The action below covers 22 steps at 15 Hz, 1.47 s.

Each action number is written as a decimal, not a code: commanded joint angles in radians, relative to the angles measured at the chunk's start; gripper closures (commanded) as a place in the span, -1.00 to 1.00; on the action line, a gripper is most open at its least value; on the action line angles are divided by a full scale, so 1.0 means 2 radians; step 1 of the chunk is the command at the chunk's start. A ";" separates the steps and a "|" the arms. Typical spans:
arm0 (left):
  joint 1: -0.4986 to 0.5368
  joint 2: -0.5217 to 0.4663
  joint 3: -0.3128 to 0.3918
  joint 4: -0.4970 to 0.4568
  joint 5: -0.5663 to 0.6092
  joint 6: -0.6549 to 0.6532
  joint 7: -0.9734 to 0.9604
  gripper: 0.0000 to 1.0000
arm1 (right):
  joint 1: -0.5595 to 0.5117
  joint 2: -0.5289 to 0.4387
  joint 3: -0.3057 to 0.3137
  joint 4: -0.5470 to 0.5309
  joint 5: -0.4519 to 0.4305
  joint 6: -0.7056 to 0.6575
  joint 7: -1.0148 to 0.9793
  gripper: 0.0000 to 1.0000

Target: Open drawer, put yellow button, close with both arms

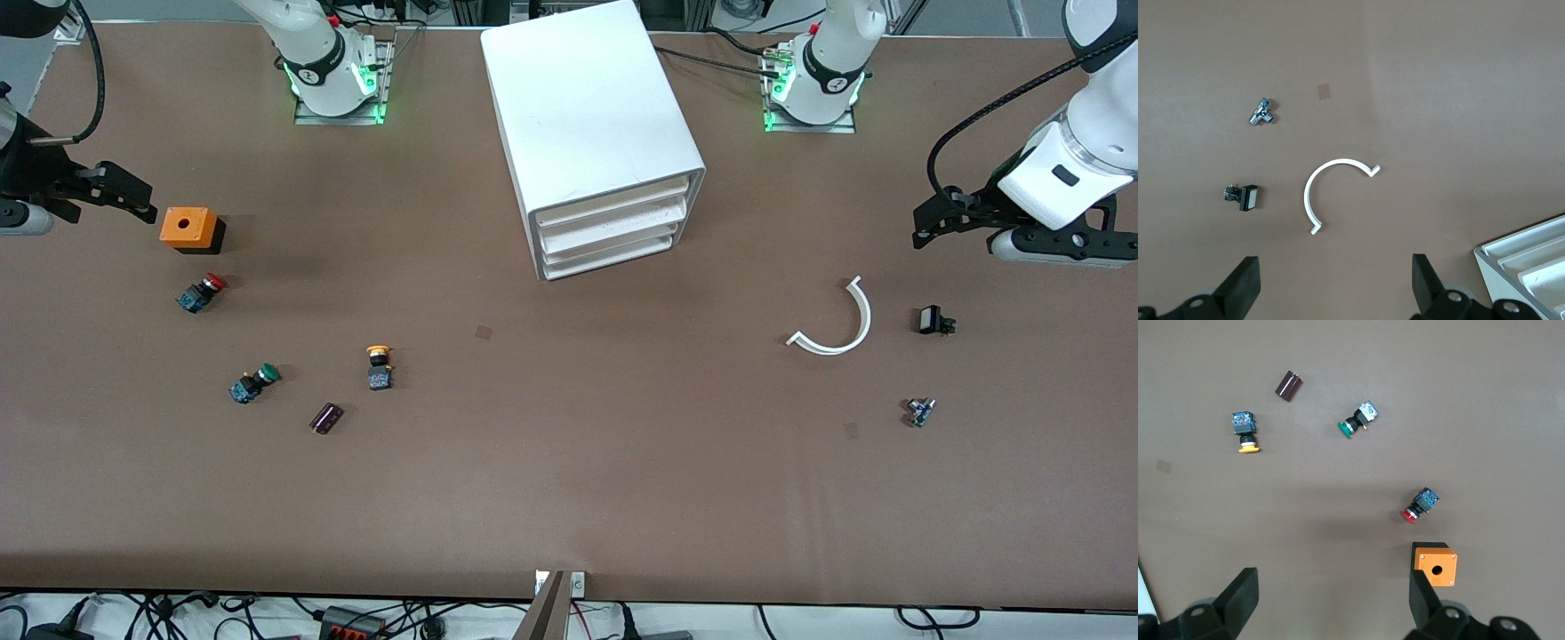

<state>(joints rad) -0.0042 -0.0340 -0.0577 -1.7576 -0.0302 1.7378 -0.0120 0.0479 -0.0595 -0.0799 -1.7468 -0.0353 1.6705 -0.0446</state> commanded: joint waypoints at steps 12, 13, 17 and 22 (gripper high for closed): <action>0.000 -0.008 -0.003 0.003 0.009 -0.008 0.008 -1.00 | -0.002 0.038 0.005 -0.003 0.036 0.014 0.000 -1.00; -0.001 -0.007 -0.003 0.004 0.009 -0.008 0.008 -1.00 | 0.004 0.048 0.005 -0.004 0.036 0.026 0.001 -1.00; -0.006 -0.001 -0.004 0.004 -0.003 -0.059 0.016 -1.00 | 0.021 0.099 0.005 0.007 0.031 0.062 0.001 -1.00; -0.073 0.026 -0.003 0.002 -0.063 -0.147 0.017 -1.00 | 0.045 0.167 0.005 0.056 0.033 0.080 0.001 -1.00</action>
<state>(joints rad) -0.1023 -0.0230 -0.0678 -1.7601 -0.1030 1.4781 0.0046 0.1265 0.2122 -0.0713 -1.6959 0.0220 1.8215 -0.0440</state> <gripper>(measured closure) 0.000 0.000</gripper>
